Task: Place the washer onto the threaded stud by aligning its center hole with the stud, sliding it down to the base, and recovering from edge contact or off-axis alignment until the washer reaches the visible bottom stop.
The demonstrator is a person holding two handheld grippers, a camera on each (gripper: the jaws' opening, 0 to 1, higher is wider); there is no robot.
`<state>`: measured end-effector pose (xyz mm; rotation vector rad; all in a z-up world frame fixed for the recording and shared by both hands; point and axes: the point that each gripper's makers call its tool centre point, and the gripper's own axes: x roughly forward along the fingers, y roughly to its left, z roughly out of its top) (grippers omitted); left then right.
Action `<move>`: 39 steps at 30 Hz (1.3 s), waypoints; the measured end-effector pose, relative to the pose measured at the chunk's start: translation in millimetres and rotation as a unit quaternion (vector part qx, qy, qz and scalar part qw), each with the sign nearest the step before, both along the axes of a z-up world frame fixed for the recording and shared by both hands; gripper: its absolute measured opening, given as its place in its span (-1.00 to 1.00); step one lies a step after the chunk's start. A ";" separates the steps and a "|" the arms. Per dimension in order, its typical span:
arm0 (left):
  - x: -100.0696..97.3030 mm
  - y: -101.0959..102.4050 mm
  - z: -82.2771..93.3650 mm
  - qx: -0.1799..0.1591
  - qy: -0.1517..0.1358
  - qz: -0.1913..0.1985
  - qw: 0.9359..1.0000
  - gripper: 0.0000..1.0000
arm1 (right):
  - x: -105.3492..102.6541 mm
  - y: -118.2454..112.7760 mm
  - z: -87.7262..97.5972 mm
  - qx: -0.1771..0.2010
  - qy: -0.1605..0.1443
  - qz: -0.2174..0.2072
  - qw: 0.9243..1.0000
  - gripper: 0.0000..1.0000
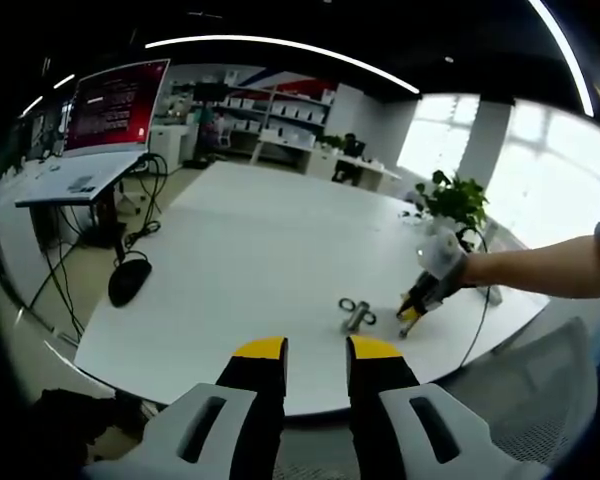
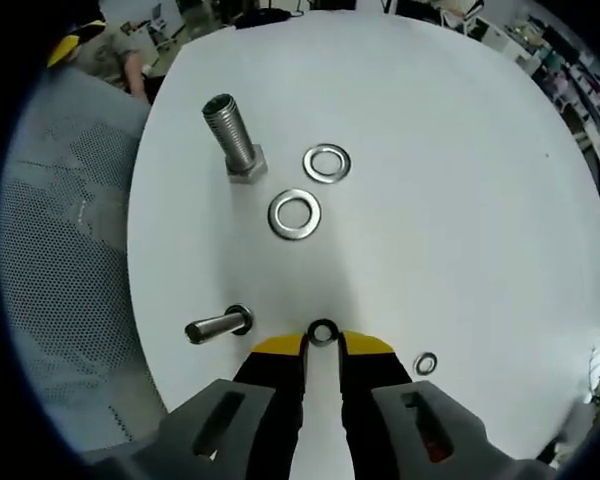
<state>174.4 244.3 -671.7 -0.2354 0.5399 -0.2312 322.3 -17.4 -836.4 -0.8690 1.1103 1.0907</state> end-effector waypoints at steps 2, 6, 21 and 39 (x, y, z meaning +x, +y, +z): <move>0.0 -0.1 -0.1 0.000 0.001 -0.001 1.000 -0.58 | -1.8 1.7 4.3 0.007 0.003 -0.007 1.000 -0.73; -0.1 -0.5 0.1 0.000 0.000 -0.001 1.000 -0.58 | -6.6 6.3 20.6 0.023 0.004 -0.010 1.000 -0.73; 0.0 -0.8 0.3 -0.001 -0.001 -0.002 1.000 -0.58 | -29.3 23.9 62.7 0.055 0.009 0.016 0.998 -0.73; -0.1 -1.4 0.9 -0.002 -0.002 -0.005 1.000 -0.58 | -43.0 21.4 58.0 0.016 0.026 0.043 0.999 -0.73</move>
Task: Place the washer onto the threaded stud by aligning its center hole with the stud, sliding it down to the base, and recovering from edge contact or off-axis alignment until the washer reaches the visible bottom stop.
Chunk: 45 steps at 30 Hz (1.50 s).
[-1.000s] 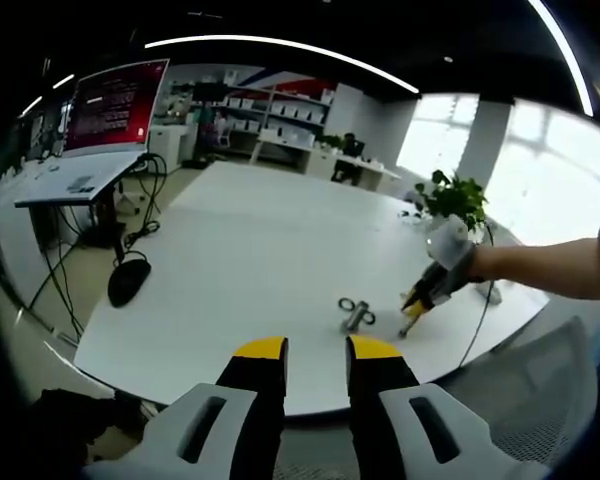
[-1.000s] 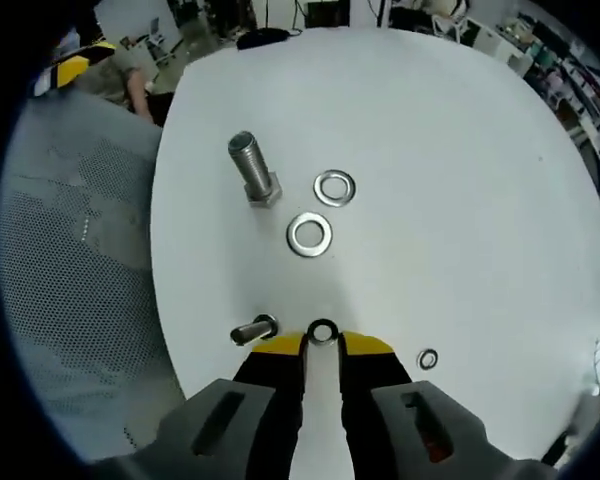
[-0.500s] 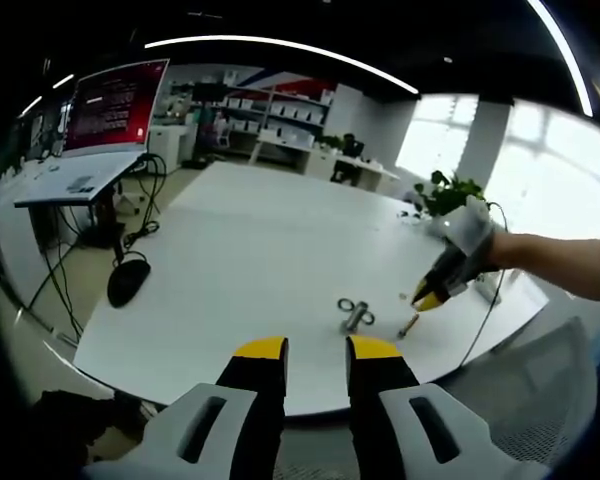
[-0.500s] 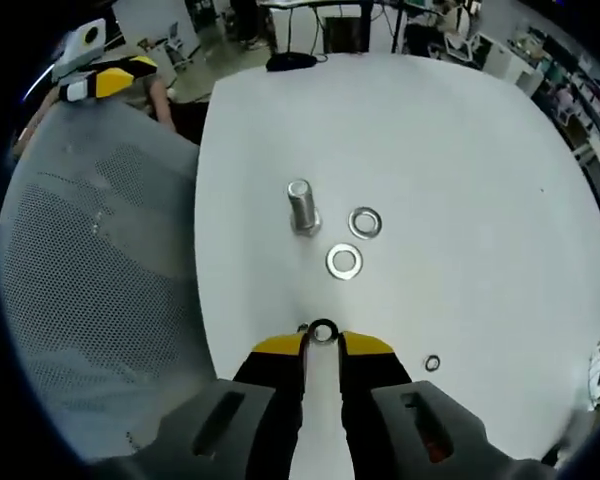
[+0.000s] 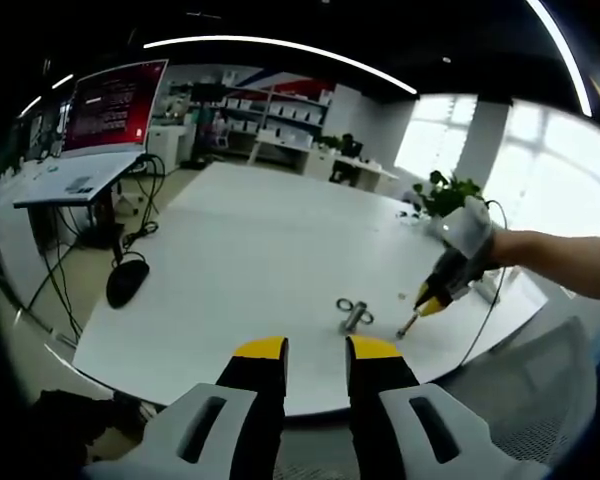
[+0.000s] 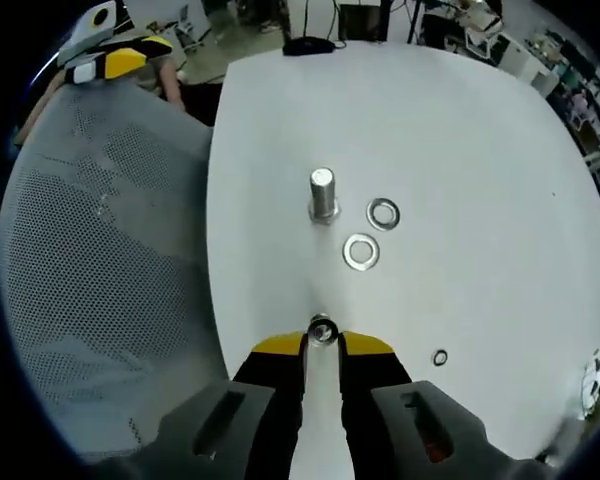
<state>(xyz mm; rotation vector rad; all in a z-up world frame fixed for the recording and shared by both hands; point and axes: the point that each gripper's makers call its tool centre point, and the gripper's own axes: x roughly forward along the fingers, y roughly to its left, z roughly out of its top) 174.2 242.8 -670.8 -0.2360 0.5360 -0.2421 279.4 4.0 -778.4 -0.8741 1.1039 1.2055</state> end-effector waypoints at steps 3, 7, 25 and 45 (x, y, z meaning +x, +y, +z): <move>0.2 -0.1 0.0 0.000 0.000 0.000 1.000 -0.58 | -2.2 -0.3 -3.7 -0.004 0.003 0.002 1.000 -0.73; 0.3 -0.3 0.0 0.000 0.000 -0.001 1.000 -0.58 | -5.1 0.1 -8.2 -0.010 0.006 0.007 1.000 -0.73; 0.2 -0.2 0.3 -0.002 -0.001 0.000 1.000 -0.58 | -3.5 -0.3 -34.1 -0.040 0.005 0.023 0.999 -0.73; 0.2 0.0 0.3 -0.002 -0.001 0.000 1.000 -0.58 | -3.0 -1.6 -49.6 -0.063 0.002 0.031 0.998 -0.73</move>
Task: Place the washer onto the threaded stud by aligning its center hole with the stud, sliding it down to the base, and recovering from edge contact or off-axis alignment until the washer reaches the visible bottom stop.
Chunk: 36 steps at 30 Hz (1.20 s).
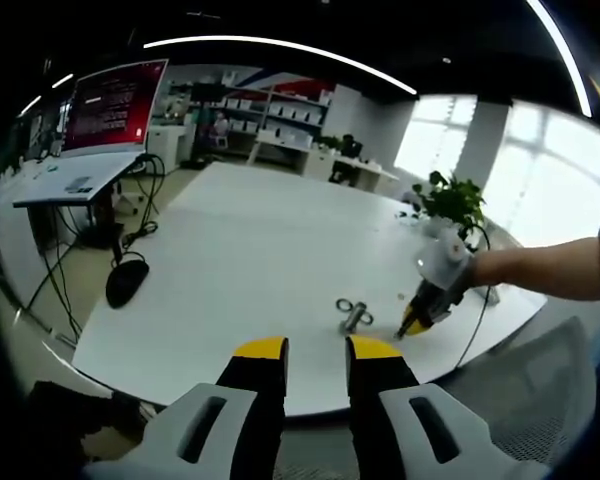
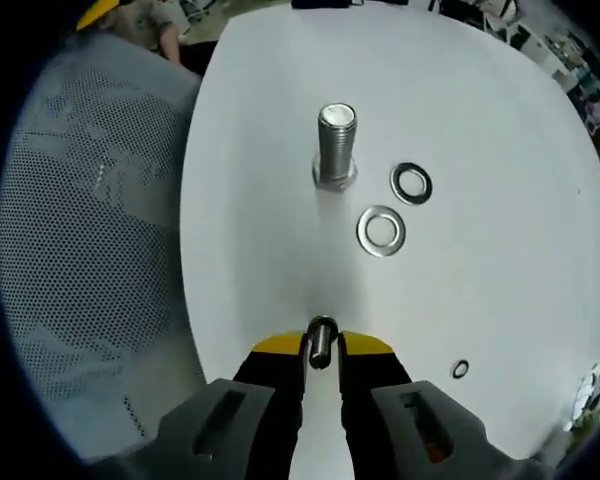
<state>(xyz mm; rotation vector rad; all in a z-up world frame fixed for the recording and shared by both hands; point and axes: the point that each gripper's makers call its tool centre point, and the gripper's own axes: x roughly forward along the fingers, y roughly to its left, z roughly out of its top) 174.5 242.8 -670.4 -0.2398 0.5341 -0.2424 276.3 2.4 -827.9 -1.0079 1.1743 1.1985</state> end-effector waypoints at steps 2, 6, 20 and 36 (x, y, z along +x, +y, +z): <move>-0.1 0.0 0.0 0.000 0.000 0.000 1.000 -0.58 | -0.2 0.0 -1.3 -0.001 0.001 -0.001 1.000 -0.73; -0.1 0.0 0.0 0.000 0.000 0.000 1.000 -0.58 | -2.3 -0.4 -3.7 -0.003 0.007 0.003 1.000 -0.67; 0.1 0.6 0.1 0.000 0.000 0.002 1.000 -0.58 | 7.3 -23.9 1.5 0.008 0.003 -0.034 0.999 -0.58; -0.1 1.6 -0.6 0.001 0.001 0.004 1.000 -0.60 | 71.6 -68.1 1.7 0.061 -0.073 -0.199 0.975 -0.57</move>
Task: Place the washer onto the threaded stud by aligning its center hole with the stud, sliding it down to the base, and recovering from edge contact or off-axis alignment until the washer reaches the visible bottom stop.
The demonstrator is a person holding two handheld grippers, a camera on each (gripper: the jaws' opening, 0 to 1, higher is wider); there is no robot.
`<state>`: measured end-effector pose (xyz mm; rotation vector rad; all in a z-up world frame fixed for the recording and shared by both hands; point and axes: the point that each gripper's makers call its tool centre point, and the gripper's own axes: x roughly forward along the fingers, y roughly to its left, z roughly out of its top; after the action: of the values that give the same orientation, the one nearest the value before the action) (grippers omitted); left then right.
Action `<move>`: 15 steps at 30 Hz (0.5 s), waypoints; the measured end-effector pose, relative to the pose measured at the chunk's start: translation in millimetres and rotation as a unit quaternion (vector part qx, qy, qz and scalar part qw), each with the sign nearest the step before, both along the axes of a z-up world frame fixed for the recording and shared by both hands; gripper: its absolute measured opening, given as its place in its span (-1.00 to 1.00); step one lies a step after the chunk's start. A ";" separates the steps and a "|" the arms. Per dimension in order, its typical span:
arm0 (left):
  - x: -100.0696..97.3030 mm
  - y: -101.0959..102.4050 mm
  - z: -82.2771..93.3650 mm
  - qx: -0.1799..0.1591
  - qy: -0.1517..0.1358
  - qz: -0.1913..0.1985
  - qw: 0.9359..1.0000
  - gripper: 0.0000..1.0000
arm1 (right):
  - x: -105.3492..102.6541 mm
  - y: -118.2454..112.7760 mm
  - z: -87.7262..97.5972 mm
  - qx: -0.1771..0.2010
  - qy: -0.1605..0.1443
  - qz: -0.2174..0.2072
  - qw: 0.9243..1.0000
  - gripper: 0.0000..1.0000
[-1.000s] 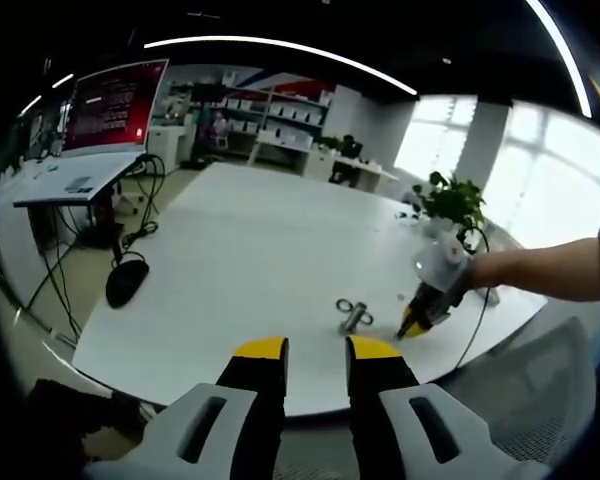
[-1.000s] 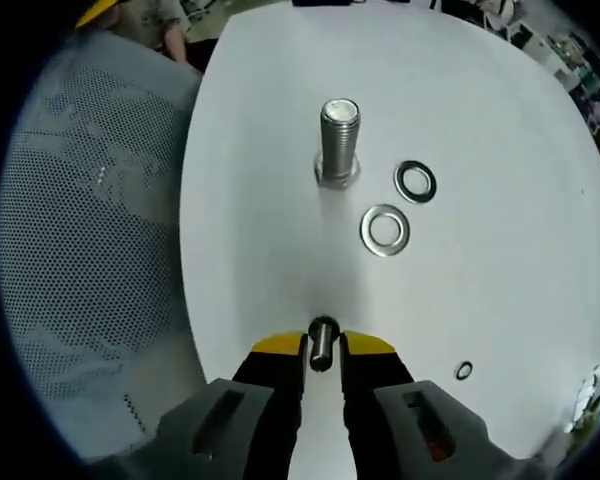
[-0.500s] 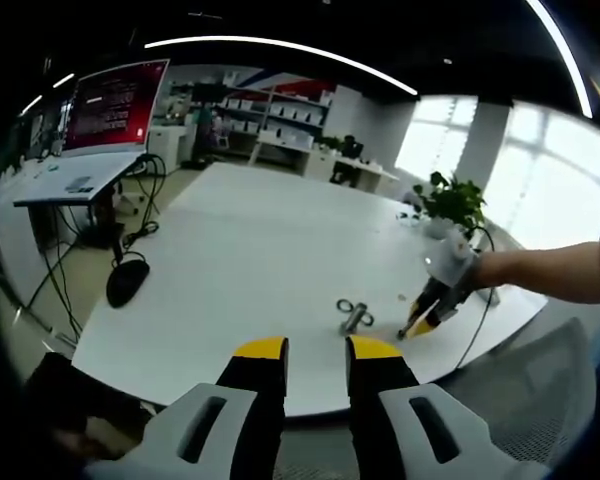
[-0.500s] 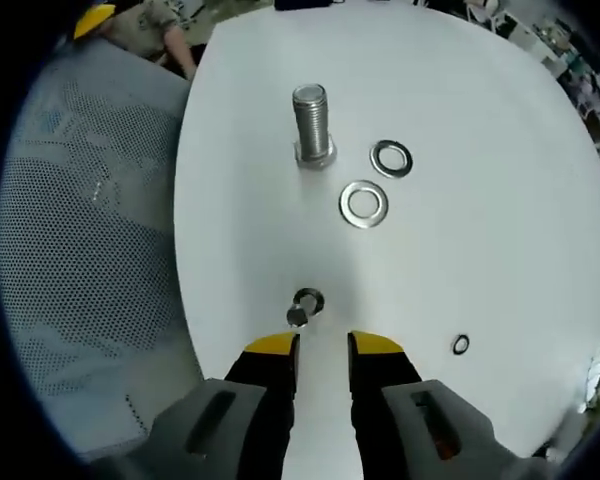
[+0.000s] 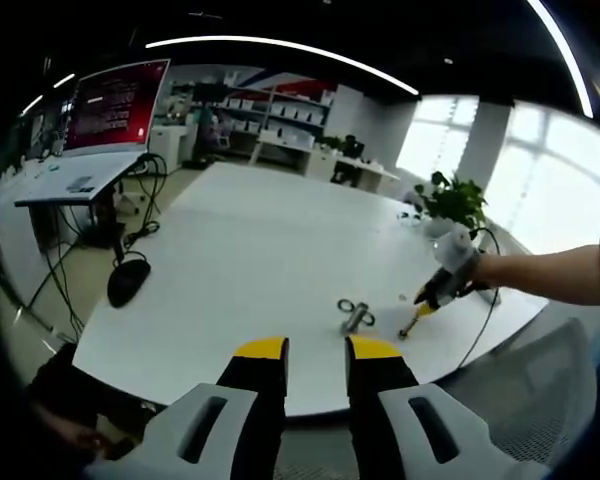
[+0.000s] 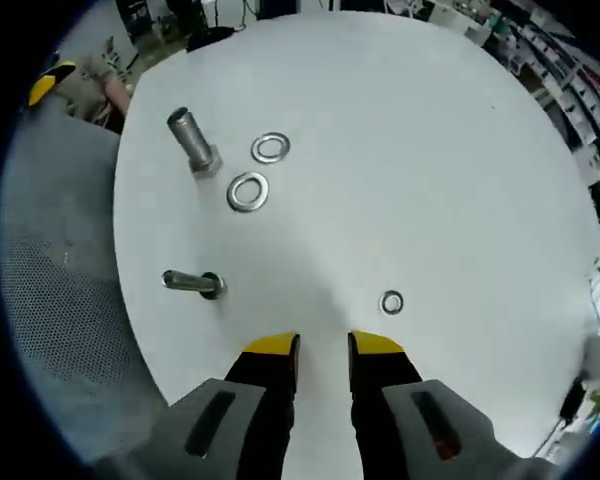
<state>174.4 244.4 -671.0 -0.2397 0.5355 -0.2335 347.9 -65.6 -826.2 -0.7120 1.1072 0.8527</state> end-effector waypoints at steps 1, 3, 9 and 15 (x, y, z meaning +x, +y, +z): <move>-0.1 0.0 -0.1 0.000 0.000 0.000 1.000 -0.60 | 2.8 -3.2 -0.3 -0.002 -0.002 -0.004 1.000 -0.57; 0.0 0.1 -0.1 0.000 0.000 0.000 1.000 -0.60 | 10.9 -7.0 0.2 0.008 -0.015 -0.022 1.000 -0.57; 0.4 0.4 0.4 -0.001 -0.001 0.002 1.000 -0.60 | 25.2 -10.7 -1.1 0.032 -0.029 -0.054 0.998 -0.57; 0.6 0.3 0.1 0.000 0.000 0.003 1.000 -0.60 | 33.5 -5.7 -12.1 0.076 -0.008 -0.108 0.991 -0.57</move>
<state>175.0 244.7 -670.9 -0.2421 0.5350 -0.2283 381.4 -71.3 -838.3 -0.4617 1.0712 0.7363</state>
